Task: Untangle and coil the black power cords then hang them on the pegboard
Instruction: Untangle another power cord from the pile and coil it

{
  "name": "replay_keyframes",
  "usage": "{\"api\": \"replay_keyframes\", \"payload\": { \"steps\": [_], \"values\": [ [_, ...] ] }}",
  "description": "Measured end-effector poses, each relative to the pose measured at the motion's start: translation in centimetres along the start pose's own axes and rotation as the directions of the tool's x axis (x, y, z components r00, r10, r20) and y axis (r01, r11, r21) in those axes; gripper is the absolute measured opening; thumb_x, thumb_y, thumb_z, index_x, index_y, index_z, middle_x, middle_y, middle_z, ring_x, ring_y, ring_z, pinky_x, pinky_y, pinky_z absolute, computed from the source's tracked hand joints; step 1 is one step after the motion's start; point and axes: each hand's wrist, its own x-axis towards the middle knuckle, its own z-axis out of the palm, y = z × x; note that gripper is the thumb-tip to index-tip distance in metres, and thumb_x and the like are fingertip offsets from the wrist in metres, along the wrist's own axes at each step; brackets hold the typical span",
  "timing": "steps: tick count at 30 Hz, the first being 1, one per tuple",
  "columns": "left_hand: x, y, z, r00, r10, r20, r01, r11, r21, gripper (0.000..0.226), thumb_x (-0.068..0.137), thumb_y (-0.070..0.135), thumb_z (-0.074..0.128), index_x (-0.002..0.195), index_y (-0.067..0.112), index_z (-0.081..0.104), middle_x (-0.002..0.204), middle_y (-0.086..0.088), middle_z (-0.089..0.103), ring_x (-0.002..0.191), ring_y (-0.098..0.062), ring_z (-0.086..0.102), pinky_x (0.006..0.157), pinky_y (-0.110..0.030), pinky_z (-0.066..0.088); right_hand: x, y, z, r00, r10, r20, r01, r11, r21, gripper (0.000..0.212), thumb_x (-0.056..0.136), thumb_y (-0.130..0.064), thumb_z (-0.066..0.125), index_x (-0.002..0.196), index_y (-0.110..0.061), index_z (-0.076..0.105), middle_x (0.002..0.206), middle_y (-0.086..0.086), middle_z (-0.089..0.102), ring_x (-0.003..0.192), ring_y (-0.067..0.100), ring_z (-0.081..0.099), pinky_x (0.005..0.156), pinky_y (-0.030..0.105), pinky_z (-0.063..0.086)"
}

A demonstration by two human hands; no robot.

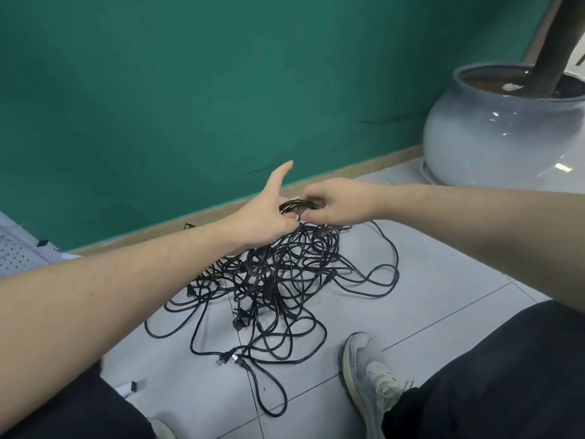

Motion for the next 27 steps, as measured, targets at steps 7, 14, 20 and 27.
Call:
{"api": "replay_keyframes", "payload": {
  "steps": [7,14,20,27],
  "values": [
    [-1.1,-0.1,0.0,0.992,0.022,0.125,-0.034,0.995,0.096,0.008,0.096,0.014,0.065,0.093,0.020,0.062,0.073,0.004,0.067,0.068,-0.009,0.063,0.073,-0.027,0.048,-1.0,-0.5,-1.1,0.998,-0.059,-0.022,0.063,0.971,0.230,0.037,0.100,-0.048,0.056,0.076,-0.021,0.063,0.066,-0.001,0.046,0.060,0.013,0.040,0.059,0.030,0.034],
    [-1.5,-3.4,1.1,0.956,-0.058,0.289,-0.041,0.946,0.323,0.014,0.088,0.025,0.070,0.079,0.025,0.059,0.077,0.012,0.059,0.074,-0.007,0.057,0.084,-0.038,0.051,-2.8,-0.8,-3.3,0.985,0.062,-0.159,-0.009,0.950,0.312,0.066,0.090,-0.055,0.067,0.057,-0.020,0.023,0.058,0.000,0.015,0.055,0.019,0.018,0.049,0.029,0.017],
    [-1.2,-3.9,0.3,0.982,-0.017,0.186,-0.079,0.866,0.493,0.042,0.104,0.048,0.046,0.080,0.014,0.052,0.068,0.006,0.050,0.060,-0.007,0.044,0.064,-0.031,0.040,-3.2,2.2,-4.0,0.970,0.239,-0.051,-0.233,0.967,0.103,0.062,0.092,-0.063,0.057,0.053,-0.018,0.039,0.052,-0.002,0.029,0.051,0.019,0.028,0.052,0.027,0.030],
    [-0.2,1.3,2.3,0.994,0.101,0.041,-0.108,0.861,0.497,0.039,0.111,0.032,0.038,0.073,0.026,0.040,0.071,0.010,0.048,0.065,-0.003,0.045,0.066,-0.034,0.025,-3.1,1.2,-3.8,0.997,0.032,-0.064,-0.032,0.999,-0.005,0.020,0.094,-0.028,0.054,0.111,-0.035,0.062,0.100,-0.014,0.071,0.091,0.006,0.061,0.076,0.019,0.042]
  ]
}}
